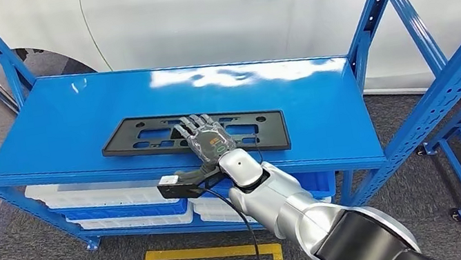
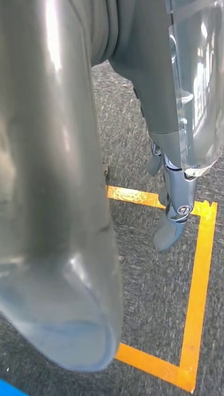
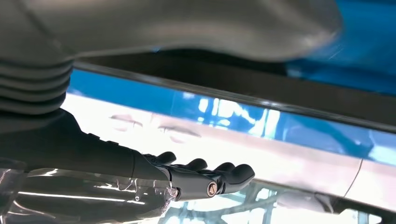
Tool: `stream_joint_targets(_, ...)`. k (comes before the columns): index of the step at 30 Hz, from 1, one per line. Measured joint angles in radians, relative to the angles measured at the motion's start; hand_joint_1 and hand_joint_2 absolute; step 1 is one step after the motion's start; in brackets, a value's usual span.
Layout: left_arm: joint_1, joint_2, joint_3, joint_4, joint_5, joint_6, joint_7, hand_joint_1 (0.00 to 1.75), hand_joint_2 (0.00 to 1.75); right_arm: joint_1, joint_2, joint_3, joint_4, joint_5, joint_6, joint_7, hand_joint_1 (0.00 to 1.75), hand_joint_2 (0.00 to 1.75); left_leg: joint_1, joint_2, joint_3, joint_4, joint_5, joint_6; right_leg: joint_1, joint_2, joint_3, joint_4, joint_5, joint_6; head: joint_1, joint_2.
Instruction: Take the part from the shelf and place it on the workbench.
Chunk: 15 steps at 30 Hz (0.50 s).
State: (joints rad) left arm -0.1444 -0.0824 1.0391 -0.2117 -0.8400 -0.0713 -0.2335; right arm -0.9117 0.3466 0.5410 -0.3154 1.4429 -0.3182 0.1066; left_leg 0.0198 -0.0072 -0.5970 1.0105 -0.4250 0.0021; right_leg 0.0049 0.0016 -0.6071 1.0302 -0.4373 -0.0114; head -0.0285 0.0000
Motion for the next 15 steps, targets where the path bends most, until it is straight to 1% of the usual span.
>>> stream_joint_targets(1,0.0,0.0,0.0,0.0,0.0,0.0,0.0,0.0,0.0,0.0,0.0,0.004,0.0,0.013,-0.005,0.005,0.0,1.75,0.0,0.0,0.0,-0.001,0.001,-0.006,0.003,0.0,0.006,-0.015,0.001,-0.004,0.0,0.0)
stream_joint_targets(2,0.0,-0.001,0.0,0.0,-0.001,0.0,0.0,0.0,0.0,0.0,0.0,0.008,0.0,0.025,-0.01,0.011,0.0,1.75,0.001,0.001,0.0,-0.004,0.002,-0.013,0.005,0.0,0.005,-0.017,0.003,-0.007,0.0,0.0)
stream_joint_targets(3,-0.001,-0.001,0.0,0.0,-0.001,0.001,0.0,0.0,0.0,0.0,0.001,0.012,0.0,0.034,-0.013,0.015,0.0,1.75,0.002,0.001,0.0,-0.005,0.001,-0.019,0.003,0.0,0.007,-0.022,0.006,-0.012,0.0,0.0)
stream_joint_targets(4,-0.001,-0.001,0.0,0.0,-0.001,0.001,0.0,0.0,0.0,0.0,0.001,0.016,0.0,0.043,-0.018,0.02,0.0,1.75,0.002,0.002,-0.002,0.001,-0.004,-0.024,0.0,0.0,0.01,-0.029,0.01,-0.018,0.0,0.0)
stream_joint_targets(5,-0.002,-0.001,0.0,0.0,-0.002,0.002,0.0,0.0,0.0,0.0,0.002,0.021,0.0,0.051,-0.023,0.025,0.0,1.75,0.002,0.002,-0.011,0.023,-0.02,-0.028,-0.002,-0.002,0.014,-0.037,0.014,-0.023,0.0,0.0)
stream_joint_targets(6,-0.002,-0.001,0.0,0.0,-0.003,0.002,0.0,0.0,0.0,0.0,0.002,0.027,0.0,0.058,-0.027,0.029,0.0,1.75,0.002,0.002,-0.03,0.067,-0.047,-0.031,-0.005,-0.003,0.017,-0.043,0.017,-0.028,0.0,0.0)
stream_joint_targets(8,-0.001,-0.002,0.0,0.0,-0.005,0.002,0.0,0.0,0.0,0.003,0.002,0.037,0.0,0.068,-0.032,0.04,0.0,1.75,0.003,0.002,-0.089,0.199,-0.109,-0.037,-0.002,-0.004,0.018,-0.044,0.018,-0.031,0.0,0.0)
stream_joint_targets(9,0.0,-0.002,0.0,0.0,-0.005,0.002,0.0,0.0,0.0,0.006,0.002,0.041,0.0,0.071,-0.033,0.046,0.0,1.75,0.004,0.002,-0.115,0.253,-0.127,-0.04,-0.001,-0.004,0.017,-0.043,0.017,-0.032,0.0,0.0)
stream_joint_targets(10,0.001,-0.002,0.0,0.0,-0.006,0.002,0.0,0.0,0.0,0.008,0.002,0.046,0.0,0.073,-0.033,0.052,0.0,1.75,0.004,0.002,-0.126,0.274,-0.125,-0.042,-0.001,-0.004,0.016,-0.041,0.016,-0.032,0.0,0.0)
stream_joint_targets(11,0.001,-0.001,0.0,0.0,-0.006,0.002,0.0,0.0,0.0,0.01,0.002,0.05,0.0,0.075,-0.032,0.058,0.0,1.75,0.004,0.003,-0.117,0.255,-0.105,-0.043,-0.001,-0.003,0.016,-0.038,0.015,-0.031,0.0,0.0)
stream_joint_targets(12,0.001,-0.001,0.0,0.0,-0.006,0.003,0.0,0.0,0.0,0.01,0.002,0.053,0.0,0.076,-0.032,0.064,0.0,1.75,0.005,0.003,-0.089,0.198,-0.071,-0.043,-0.002,-0.003,0.016,-0.034,0.012,-0.029,0.0,0.0)
stream_joint_targets(13,0.0,-0.001,0.0,0.0,-0.005,0.003,0.0,0.0,0.0,0.01,0.002,0.056,0.0,0.077,-0.032,0.069,0.0,1.75,0.005,0.004,-0.054,0.125,-0.041,-0.042,-0.002,-0.002,0.016,-0.028,0.009,-0.026,0.0,0.0)
stream_joint_targets(14,0.0,0.0,0.0,0.0,-0.005,0.003,0.0,0.0,0.0,0.009,0.002,0.058,0.0,0.077,-0.032,0.073,0.0,1.75,0.004,0.004,-0.023,0.063,-0.019,-0.038,0.0,-0.002,0.014,-0.022,0.005,-0.022,0.0,0.0)
stream_joint_targets(15,-0.001,0.0,0.0,0.0,-0.005,0.004,0.0,0.0,0.0,0.008,0.002,0.06,0.0,0.078,-0.031,0.076,0.0,1.75,0.003,0.004,-0.004,0.023,-0.009,-0.032,0.002,-0.001,0.011,-0.017,0.003,-0.017,0.0,0.0)
